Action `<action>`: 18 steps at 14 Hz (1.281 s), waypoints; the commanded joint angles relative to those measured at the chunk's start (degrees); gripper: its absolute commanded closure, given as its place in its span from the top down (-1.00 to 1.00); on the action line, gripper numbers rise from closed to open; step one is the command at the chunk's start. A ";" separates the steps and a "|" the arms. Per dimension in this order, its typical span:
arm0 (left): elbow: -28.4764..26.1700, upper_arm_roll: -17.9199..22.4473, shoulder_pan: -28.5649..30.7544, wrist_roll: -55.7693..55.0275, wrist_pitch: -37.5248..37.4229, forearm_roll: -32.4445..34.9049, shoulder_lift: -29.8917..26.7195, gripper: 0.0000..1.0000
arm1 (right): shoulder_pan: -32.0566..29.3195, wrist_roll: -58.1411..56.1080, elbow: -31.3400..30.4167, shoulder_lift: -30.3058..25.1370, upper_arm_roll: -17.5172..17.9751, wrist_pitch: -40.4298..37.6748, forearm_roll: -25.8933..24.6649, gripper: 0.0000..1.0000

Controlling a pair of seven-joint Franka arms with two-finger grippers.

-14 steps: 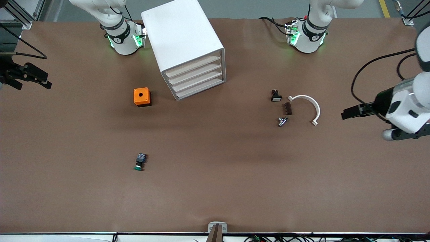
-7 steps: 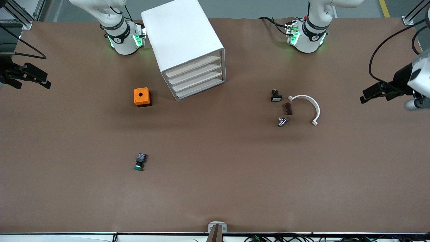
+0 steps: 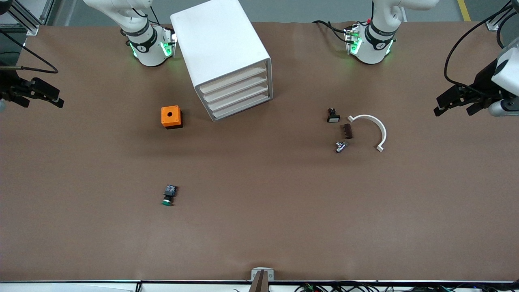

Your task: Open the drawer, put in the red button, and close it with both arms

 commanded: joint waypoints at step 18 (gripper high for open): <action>15.81 -1.81 0.62 0.52 -8.04 1.32 11.19 0.99 | -0.35 2.85 -1.28 -2.06 0.16 -1.33 1.13 1.00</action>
